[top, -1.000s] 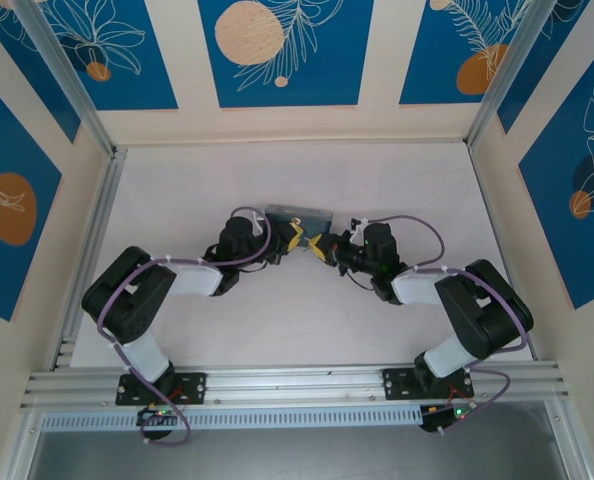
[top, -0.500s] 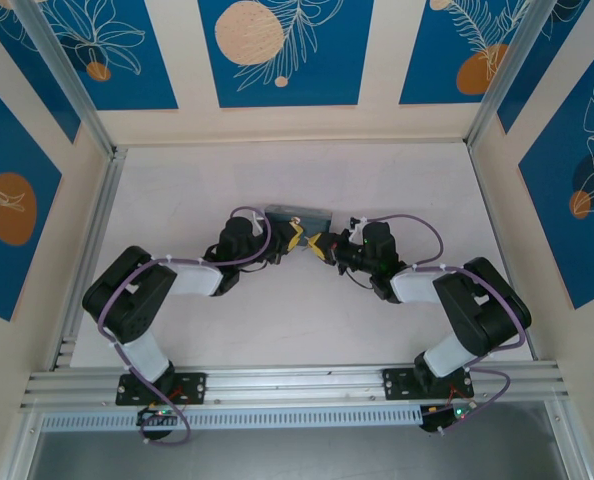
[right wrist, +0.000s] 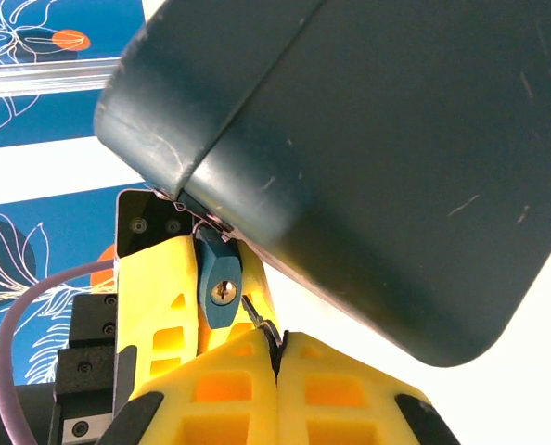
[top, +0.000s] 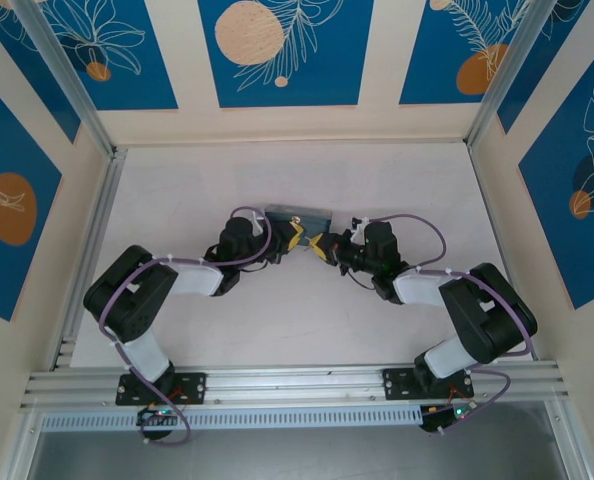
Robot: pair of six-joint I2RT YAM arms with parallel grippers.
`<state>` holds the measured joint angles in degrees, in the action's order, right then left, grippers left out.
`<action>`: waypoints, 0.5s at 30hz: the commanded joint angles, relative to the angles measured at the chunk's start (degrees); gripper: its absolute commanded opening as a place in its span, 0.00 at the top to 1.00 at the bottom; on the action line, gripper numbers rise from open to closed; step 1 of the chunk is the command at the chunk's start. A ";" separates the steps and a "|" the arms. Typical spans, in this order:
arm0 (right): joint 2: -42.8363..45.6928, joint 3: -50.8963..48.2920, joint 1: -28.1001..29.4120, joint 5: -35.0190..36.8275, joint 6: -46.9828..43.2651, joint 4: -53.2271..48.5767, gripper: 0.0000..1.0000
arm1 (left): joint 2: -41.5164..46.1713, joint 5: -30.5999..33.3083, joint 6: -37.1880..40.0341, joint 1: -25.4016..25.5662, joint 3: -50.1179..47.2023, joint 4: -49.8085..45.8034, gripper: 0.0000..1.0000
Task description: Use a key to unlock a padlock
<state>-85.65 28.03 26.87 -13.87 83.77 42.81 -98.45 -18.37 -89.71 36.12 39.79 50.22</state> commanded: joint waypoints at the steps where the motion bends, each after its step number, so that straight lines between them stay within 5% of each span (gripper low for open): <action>1: 0.02 1.56 -0.38 0.69 -1.26 -0.67 1.00 | -0.54 -0.19 -0.24 0.49 -0.21 2.79 1.00; 15: -0.48 3.41 -0.51 0.24 -1.47 -1.06 1.00 | -0.78 -0.33 -0.36 0.62 -0.24 3.04 1.00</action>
<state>-85.71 29.50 26.57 -13.89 83.53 42.02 -98.56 -18.35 -89.71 36.14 39.79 50.52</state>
